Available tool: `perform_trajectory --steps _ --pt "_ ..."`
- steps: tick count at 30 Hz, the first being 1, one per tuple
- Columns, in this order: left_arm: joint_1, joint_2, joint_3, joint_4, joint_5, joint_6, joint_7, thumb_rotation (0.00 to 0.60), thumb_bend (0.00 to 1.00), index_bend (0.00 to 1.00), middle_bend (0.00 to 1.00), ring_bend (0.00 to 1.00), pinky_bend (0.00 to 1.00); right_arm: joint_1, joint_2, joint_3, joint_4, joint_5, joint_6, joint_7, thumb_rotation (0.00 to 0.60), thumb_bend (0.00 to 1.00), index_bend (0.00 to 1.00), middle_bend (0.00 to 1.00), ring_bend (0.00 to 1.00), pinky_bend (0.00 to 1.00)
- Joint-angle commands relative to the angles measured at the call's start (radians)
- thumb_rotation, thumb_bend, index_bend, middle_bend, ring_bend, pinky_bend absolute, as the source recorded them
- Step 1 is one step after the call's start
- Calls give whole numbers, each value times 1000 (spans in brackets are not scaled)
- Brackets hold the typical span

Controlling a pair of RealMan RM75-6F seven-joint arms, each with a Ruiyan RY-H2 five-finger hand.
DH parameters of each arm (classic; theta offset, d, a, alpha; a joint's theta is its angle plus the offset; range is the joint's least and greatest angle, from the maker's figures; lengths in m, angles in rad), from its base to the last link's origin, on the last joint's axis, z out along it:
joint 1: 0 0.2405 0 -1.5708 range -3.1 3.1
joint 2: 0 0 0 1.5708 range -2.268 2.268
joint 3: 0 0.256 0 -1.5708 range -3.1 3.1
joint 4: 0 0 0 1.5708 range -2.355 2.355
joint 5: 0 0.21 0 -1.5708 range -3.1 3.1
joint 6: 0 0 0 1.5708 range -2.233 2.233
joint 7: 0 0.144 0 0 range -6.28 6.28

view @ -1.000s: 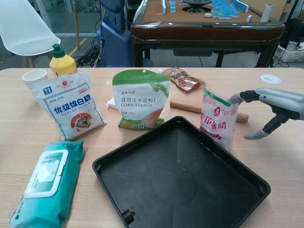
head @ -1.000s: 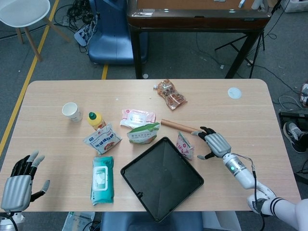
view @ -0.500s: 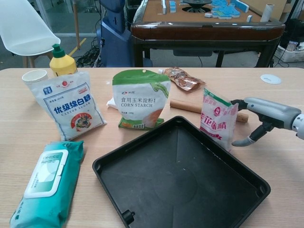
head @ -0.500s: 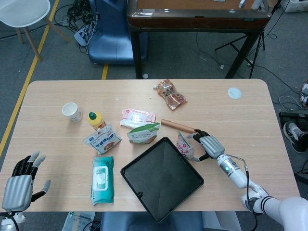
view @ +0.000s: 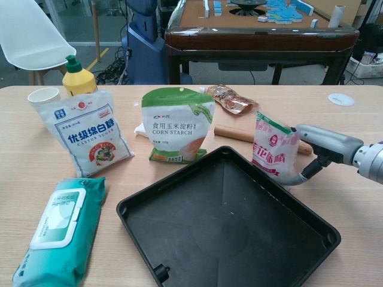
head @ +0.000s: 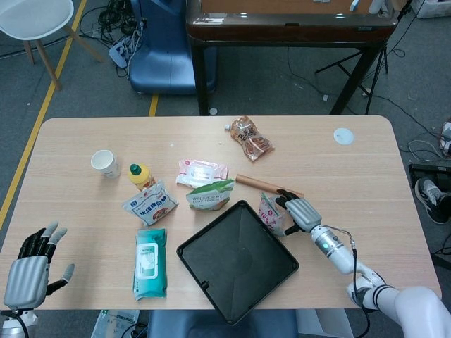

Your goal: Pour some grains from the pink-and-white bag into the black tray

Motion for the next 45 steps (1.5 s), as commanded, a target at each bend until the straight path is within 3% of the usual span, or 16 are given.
perform_trajectory --steps 1,5,13,21,27,35,45 --pt "-1 -1 -1 1 0 -2 -1 600 278 155 86 73 73 6 -26 -13 42 -13 11 39 600 21 237 234 63 105" --pt "-3 -2 -2 2 -3 -5 -1 600 278 155 86 73 73 14 -56 -29 100 -32 26 92 600 60 304 280 64 105" --pt "1 0 -2 1 -7 -2 -4 600 278 155 86 73 73 10 -119 -39 225 -40 68 161 600 358 530 456 224 138" --pt "-2 -1 -2 0 -9 -9 -4 600 278 156 86 72 73 -27 -106 -51 258 -39 124 195 600 400 603 517 340 279" --pt "-4 -1 0 -2 -1 -9 0 600 278 155 86 72 73 -91 -12 -73 174 -45 208 164 600 400 604 519 349 293" --pt "-10 -10 3 -5 7 -17 8 600 278 156 86 72 63 -179 132 -112 -42 -48 272 52 600 400 604 519 349 293" --pt "4 -1 8 -10 6 0 5 600 278 155 86 72 63 -238 192 -143 -217 -39 253 -103 600 400 604 481 348 294"
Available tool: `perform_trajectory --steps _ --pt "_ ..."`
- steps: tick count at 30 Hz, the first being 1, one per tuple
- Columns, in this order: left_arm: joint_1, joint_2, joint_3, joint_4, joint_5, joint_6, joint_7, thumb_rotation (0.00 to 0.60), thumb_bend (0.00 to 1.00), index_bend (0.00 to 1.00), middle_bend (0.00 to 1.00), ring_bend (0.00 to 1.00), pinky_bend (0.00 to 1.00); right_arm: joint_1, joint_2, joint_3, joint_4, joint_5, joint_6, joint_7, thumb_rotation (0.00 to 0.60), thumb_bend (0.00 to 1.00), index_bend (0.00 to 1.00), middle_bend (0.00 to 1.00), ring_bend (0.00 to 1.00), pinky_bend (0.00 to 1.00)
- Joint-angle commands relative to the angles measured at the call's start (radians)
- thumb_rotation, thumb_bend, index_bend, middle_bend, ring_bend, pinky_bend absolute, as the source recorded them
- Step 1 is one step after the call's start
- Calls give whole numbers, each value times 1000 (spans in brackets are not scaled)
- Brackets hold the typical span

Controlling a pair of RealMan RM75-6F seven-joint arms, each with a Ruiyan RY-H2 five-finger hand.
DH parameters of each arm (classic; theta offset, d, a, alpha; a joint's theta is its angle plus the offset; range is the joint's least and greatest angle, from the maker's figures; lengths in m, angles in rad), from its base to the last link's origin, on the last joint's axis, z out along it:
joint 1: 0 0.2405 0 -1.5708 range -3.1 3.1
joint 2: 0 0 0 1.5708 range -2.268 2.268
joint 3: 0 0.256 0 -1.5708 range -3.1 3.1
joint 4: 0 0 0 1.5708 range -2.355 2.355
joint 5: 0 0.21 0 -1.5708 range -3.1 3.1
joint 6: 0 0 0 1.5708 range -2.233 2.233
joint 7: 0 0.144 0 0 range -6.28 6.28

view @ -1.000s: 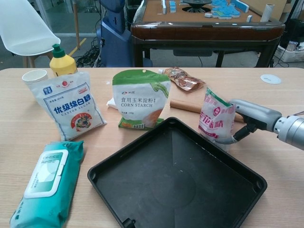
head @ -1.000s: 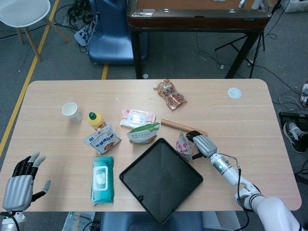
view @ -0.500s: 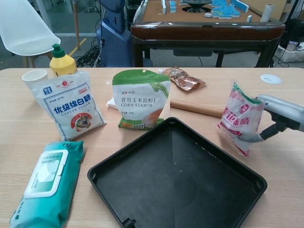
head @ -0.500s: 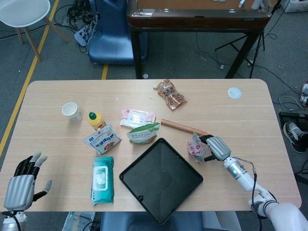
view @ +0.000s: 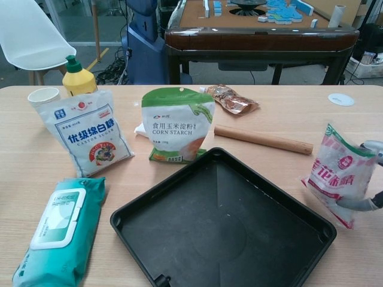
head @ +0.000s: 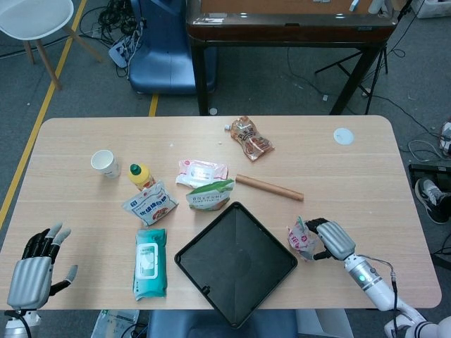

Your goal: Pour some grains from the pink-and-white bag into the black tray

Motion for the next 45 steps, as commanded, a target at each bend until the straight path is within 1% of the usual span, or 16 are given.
perform_trajectory --steps 1,4,6,7,8,10,12,13,15,18,21,25,36,41,45 --pt "4 2 2 2 -1 3 -5 600 278 156 86 72 63 -19 26 -16 -53 3 -18 -46 600 400 604 475 343 294" --pt "6 1 3 6 1 6 -10 600 278 155 86 72 63 -25 30 -22 -73 1 -29 -71 600 400 599 451 318 294" --pt "8 1 4 9 1 8 -15 600 279 155 86 72 63 -26 33 -28 -85 -2 -44 -91 600 399 548 413 277 292" --pt "8 1 4 10 2 9 -16 600 279 155 86 72 63 -26 34 -29 -90 -2 -50 -101 600 377 508 391 251 278" --pt "9 2 4 11 2 9 -17 600 279 155 86 72 63 -27 34 -27 -95 0 -53 -108 600 337 478 374 231 259" --pt "10 3 3 11 1 10 -20 600 279 155 86 72 63 -30 33 -24 -104 1 -52 -118 600 201 416 341 193 212" --pt "11 4 3 12 0 12 -23 600 279 155 86 72 63 -33 34 -22 -114 -1 -48 -129 600 76 357 307 161 189" --pt "12 4 3 13 0 12 -24 600 278 155 86 72 63 -34 33 -20 -116 -2 -45 -133 600 42 334 294 151 180" --pt "13 4 3 14 -2 12 -27 600 278 155 86 72 63 -36 34 -20 -123 -7 -41 -137 600 8 299 276 138 165" --pt "14 4 4 16 -2 12 -29 600 278 155 86 72 63 -39 35 -21 -131 -20 -28 -144 600 0 271 266 131 163" --pt "15 4 4 16 -2 13 -29 600 278 155 86 72 63 -47 37 -16 -129 -22 -9 -144 600 0 268 266 131 163" --pt "16 4 5 14 -1 11 -25 600 279 155 86 72 63 -62 30 -9 -98 -17 10 -121 600 0 268 266 130 163" --pt "23 7 10 0 -3 14 -8 600 278 155 86 72 63 -63 -19 -22 14 -47 13 -47 600 0 268 265 125 159" --pt "28 11 10 -6 0 22 -7 600 279 155 86 72 63 -59 -38 -34 33 -73 24 -30 600 0 268 264 124 156" --pt "32 13 11 -5 -2 24 -11 600 278 155 86 72 62 -66 -29 -44 41 -83 37 -31 600 0 259 255 109 117"
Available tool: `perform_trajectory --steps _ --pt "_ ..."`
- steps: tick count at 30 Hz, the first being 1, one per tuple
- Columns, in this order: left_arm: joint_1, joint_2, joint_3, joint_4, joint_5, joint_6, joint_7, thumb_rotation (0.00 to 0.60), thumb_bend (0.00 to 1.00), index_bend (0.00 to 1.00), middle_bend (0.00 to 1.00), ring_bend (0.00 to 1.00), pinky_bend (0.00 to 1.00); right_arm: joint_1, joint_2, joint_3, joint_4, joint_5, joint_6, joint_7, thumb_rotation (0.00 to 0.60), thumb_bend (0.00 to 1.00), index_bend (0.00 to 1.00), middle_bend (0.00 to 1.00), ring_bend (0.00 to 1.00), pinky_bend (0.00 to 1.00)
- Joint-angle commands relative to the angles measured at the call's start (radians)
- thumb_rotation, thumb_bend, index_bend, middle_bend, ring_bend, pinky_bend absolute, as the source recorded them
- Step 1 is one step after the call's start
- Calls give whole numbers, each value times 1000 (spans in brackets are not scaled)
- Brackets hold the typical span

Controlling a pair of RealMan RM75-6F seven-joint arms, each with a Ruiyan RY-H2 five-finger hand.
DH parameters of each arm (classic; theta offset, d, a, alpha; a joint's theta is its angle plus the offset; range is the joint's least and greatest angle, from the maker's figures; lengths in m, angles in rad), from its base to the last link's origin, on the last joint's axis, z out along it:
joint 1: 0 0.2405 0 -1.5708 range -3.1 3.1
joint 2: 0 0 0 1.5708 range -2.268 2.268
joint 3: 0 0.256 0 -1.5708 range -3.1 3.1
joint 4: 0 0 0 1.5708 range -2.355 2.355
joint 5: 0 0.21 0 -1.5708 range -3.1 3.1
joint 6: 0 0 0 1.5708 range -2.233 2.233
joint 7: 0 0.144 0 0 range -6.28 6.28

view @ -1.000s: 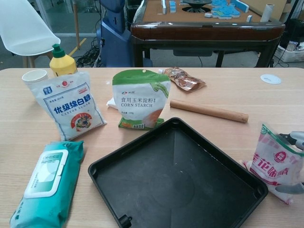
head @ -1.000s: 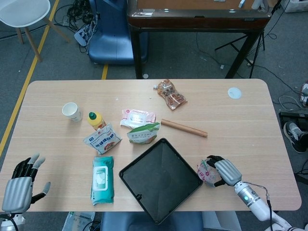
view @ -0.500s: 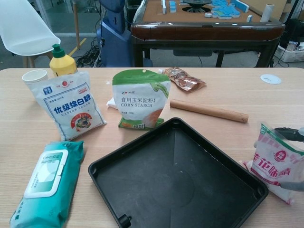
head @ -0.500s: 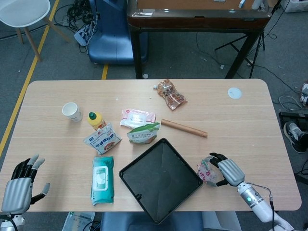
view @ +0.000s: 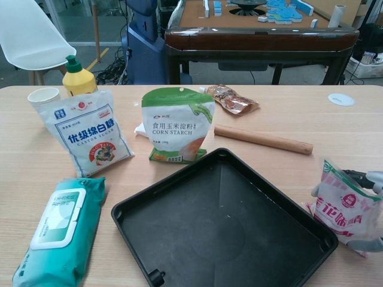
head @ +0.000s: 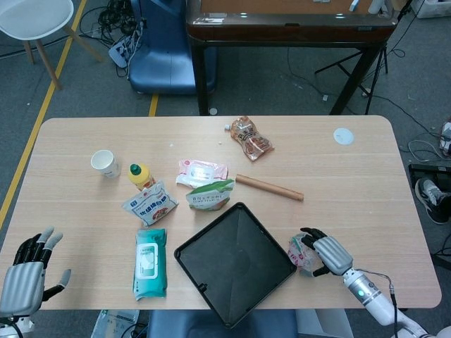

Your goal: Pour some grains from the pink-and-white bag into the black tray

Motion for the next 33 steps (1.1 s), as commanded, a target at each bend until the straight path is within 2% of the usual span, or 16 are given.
perform_trajectory --steps 1,10,23,25,29,33 --pt "1 0 1 1 -1 -1 -2 600 278 155 86 72 62 -6 6 -5 4 -5 9 -9 600 0 249 248 104 105" --pt "-1 -6 1 8 1 -7 -6 600 279 155 86 72 61 -22 2 13 24 16 16 -59 600 0 142 197 71 47" --pt "6 -6 3 3 -4 -6 6 600 279 155 86 72 61 -26 -63 6 138 10 1 15 600 0 144 214 70 45" --pt "7 -5 4 1 -3 -5 9 600 278 155 86 72 61 -31 -77 7 165 7 17 34 600 0 174 229 70 45" --pt "7 -4 5 -4 -5 -7 16 600 279 158 86 72 61 -36 -98 8 214 2 37 54 600 22 332 277 82 45" --pt "7 -3 6 -8 -6 -11 20 600 278 175 86 72 61 -33 -112 7 249 0 36 72 600 147 442 333 115 45"
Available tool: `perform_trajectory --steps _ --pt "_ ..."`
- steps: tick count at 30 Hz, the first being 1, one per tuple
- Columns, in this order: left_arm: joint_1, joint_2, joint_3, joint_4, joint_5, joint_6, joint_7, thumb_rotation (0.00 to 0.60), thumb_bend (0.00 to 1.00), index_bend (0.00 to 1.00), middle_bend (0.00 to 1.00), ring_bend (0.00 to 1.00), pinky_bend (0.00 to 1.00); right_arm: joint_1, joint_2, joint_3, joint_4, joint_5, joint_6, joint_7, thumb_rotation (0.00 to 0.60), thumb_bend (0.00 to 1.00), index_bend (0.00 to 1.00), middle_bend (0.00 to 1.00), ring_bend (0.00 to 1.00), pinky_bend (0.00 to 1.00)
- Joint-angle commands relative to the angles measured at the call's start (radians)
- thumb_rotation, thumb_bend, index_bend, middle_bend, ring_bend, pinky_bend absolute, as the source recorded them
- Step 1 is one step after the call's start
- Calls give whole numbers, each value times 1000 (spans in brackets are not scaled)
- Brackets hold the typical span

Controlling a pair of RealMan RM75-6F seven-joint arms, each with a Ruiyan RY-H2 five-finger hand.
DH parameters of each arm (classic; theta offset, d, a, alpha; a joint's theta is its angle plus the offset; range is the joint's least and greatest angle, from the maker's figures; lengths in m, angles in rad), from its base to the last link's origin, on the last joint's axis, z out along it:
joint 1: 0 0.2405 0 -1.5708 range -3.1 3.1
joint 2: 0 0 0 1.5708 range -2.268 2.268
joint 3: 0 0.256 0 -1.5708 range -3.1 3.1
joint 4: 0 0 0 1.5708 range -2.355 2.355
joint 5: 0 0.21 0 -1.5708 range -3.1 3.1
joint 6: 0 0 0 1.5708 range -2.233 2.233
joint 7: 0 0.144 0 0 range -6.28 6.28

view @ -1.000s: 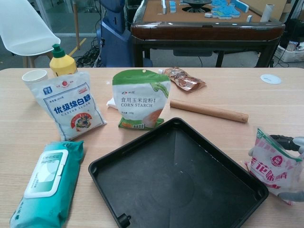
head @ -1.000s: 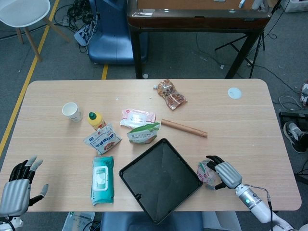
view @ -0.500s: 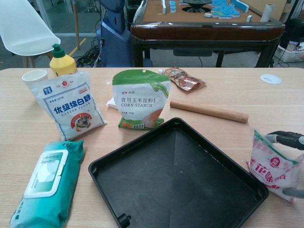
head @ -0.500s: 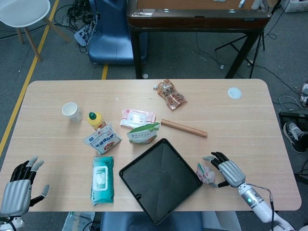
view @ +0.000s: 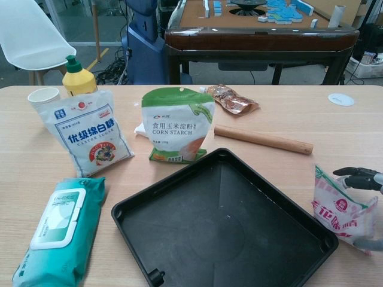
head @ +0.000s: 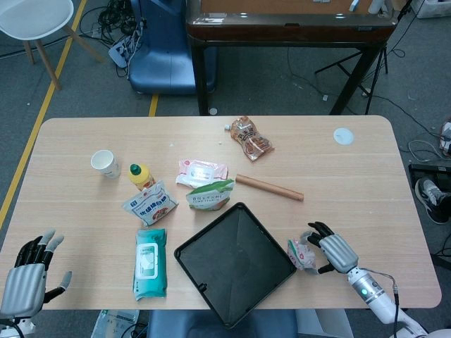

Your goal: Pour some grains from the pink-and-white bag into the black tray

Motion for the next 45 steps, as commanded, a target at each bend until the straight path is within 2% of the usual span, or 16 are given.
perform_trajectory --steps 1,5,10,13,19,23,25,32,37,45 --pt "0 1 0 -2 1 0 1 600 278 176 86 72 61 4 -14 0 26 -4 2 10 600 191 461 348 126 45" --pt "2 3 0 -5 2 3 -1 600 279 176 86 72 60 6 -26 7 48 -1 6 18 600 340 525 403 185 56" --pt "4 7 0 -6 -1 3 -5 600 279 176 86 72 60 4 -27 18 53 3 37 24 600 504 586 483 277 157" --pt "4 7 -1 -5 1 4 -7 600 278 176 86 72 60 3 -18 26 45 4 62 17 600 545 622 514 323 203" --pt "4 11 -2 -5 4 5 -14 600 279 176 86 72 60 17 37 58 -10 0 137 -54 600 564 648 553 403 294" --pt "2 12 -4 -2 9 5 -26 600 278 176 86 72 60 67 123 87 -126 -28 180 -208 600 564 648 558 422 325" --pt "2 11 -3 2 13 7 -34 600 278 176 86 72 60 104 182 104 -218 -46 177 -320 600 564 648 558 425 325" --pt "5 8 -3 20 23 16 -65 600 279 176 86 72 60 230 361 171 -542 -67 50 -666 600 564 648 557 426 325" --pt "6 12 -4 27 28 21 -80 600 279 175 86 72 60 290 401 227 -674 -60 -38 -925 600 563 648 556 426 325" --pt "5 13 -6 40 26 18 -99 600 278 176 86 72 59 350 374 251 -739 -51 -169 -1190 600 488 648 556 426 325"
